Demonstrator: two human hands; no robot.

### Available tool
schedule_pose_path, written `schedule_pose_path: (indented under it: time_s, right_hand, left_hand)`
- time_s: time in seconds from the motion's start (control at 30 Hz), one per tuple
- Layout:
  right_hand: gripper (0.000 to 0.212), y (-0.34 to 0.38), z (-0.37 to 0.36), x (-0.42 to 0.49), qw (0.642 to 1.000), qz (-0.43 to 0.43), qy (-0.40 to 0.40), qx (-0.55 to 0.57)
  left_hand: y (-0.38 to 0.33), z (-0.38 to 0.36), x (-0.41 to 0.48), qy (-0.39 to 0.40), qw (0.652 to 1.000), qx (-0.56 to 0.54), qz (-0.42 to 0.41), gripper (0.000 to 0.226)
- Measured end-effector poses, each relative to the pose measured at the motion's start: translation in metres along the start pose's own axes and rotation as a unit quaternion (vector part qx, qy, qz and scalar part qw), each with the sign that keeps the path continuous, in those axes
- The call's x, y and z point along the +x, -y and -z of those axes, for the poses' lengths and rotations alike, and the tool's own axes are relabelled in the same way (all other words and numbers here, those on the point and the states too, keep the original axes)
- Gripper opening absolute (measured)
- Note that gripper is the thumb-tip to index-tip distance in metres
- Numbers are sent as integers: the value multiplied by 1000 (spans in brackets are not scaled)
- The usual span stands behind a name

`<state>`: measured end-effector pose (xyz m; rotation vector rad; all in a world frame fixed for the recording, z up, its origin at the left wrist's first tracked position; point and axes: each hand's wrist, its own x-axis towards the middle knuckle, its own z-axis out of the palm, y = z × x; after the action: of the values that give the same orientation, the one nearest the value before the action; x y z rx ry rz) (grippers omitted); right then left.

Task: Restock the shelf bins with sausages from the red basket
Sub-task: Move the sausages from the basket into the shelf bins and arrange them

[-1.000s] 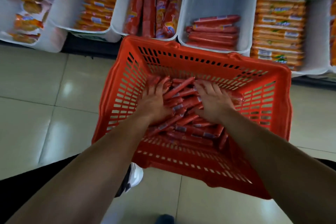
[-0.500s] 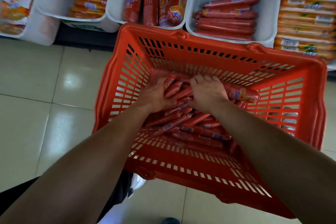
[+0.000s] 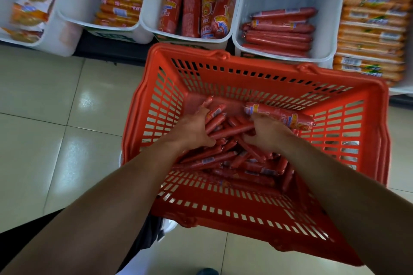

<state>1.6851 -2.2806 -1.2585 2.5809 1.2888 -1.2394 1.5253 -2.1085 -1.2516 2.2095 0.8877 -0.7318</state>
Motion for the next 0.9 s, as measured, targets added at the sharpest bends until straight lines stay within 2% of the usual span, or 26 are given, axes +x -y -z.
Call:
schedule_pose_path:
  time_s: [0.1, 0.2, 0.3, 0.37, 0.43, 0.47, 0.57, 0.67, 0.77, 0.83, 0.9]
  right_hand:
    - [30, -25, -5, -22, 995, -36, -6, 91]
    - [31, -46, -12, -38, 991, -42, 9, 130]
    - [53, -48, -21, -47, 978, -74, 33, 192]
    - [84, -39, -27, -53, 974, -77, 34, 210]
    - [116, -28, -36, -56, 983, -75, 32, 162]
    - [121, -21, -41, -58, 990, -71, 26, 123]
    - [108, -2, -50, -57, 996, -60, -40, 42]
    - [87, 6, -48, -45, 987, -104, -74, 96]
    - [85, 6, -43, -31, 986, -107, -55, 117]
    - [89, 9, -42, -24, 987, -100, -47, 119]
    - [84, 13, -39, -19, 985, -107, -60, 118]
  left_hand:
    - [-16, -1, -7, 31, 999, -4, -19, 104]
    - [-28, -4, -15, 41, 998, -2, -42, 95]
    - [-27, -4, -27, 26, 999, -21, -30, 92]
    - [-22, -5, -35, 3, 998, -54, -6, 94]
    - [-17, -5, -43, -31, 994, -105, 19, 92]
    - [-14, -6, -45, -47, 990, -129, 32, 88]
    - [-8, -9, -49, -76, 979, -179, 56, 81]
    - [-10, -16, -46, -75, 976, -199, 53, 79]
    - [-15, -24, -37, -86, 969, -225, 59, 80]
    - [-16, -27, -30, -101, 953, -274, 79, 69]
    - [-12, -27, -26, -111, 937, -317, 95, 56]
